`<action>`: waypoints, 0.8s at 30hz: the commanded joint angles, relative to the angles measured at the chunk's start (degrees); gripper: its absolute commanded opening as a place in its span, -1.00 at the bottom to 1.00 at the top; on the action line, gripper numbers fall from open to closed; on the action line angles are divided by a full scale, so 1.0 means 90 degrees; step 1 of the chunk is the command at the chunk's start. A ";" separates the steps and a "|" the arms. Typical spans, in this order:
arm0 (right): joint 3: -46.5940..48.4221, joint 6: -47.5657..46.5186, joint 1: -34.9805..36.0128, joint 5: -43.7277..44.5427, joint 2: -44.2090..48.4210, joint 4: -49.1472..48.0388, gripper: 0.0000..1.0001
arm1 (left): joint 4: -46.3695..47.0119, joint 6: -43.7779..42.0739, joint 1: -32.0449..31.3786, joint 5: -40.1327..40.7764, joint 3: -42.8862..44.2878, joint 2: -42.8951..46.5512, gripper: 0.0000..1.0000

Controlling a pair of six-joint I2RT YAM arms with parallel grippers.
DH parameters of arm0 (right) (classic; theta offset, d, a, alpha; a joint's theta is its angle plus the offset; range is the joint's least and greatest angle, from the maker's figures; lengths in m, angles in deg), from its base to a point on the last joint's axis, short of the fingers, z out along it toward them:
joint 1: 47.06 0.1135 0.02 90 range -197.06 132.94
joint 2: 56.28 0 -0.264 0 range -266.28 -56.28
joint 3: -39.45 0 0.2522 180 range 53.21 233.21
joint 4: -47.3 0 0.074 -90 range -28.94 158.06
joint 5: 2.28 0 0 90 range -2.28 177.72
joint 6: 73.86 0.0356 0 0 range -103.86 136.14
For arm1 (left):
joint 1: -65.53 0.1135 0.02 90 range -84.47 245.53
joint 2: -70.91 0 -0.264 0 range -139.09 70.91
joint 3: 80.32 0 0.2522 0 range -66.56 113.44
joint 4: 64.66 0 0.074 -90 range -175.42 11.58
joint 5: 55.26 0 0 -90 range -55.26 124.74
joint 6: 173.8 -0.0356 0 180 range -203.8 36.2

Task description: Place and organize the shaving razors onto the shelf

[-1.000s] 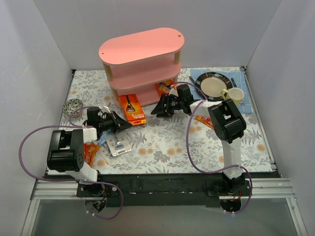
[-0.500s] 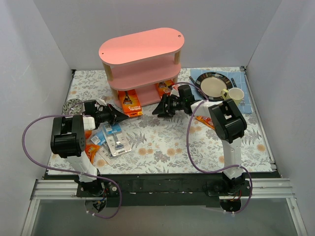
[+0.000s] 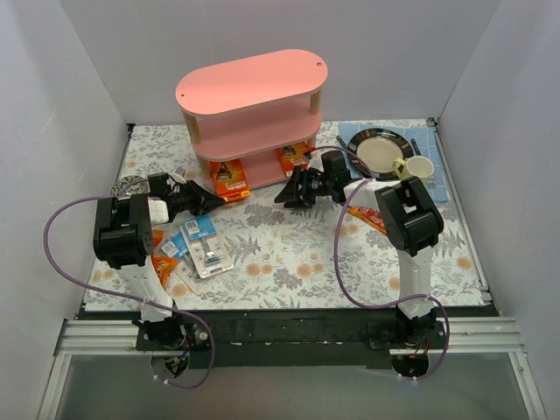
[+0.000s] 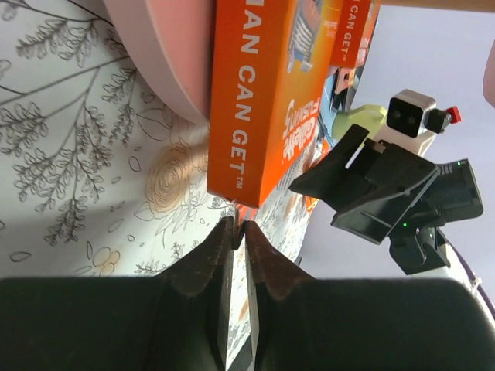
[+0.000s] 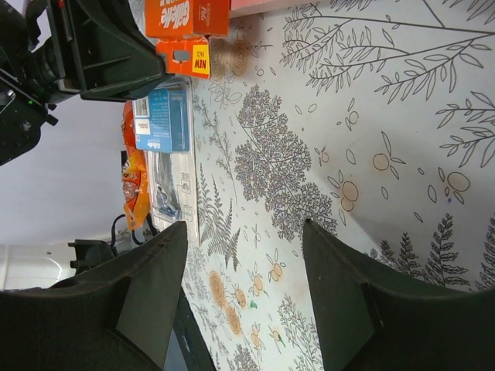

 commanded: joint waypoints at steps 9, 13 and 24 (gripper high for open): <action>-0.0070 -0.0181 -0.0057 -0.0070 0.0288 -0.0253 0.37 | 0.0237 0.0362 0.0044 0.0211 0.0464 -0.0372 -0.73; -0.0089 -0.0200 -0.0066 -0.0070 0.0278 -0.0224 0.37 | 0.0305 0.0440 0.0044 0.0270 0.0601 -0.0508 -0.72; -0.0148 -0.0639 -0.0115 -0.0070 0.0599 0.0088 0.37 | -0.0201 0.0138 0.0054 0.0221 0.0349 0.0210 -0.14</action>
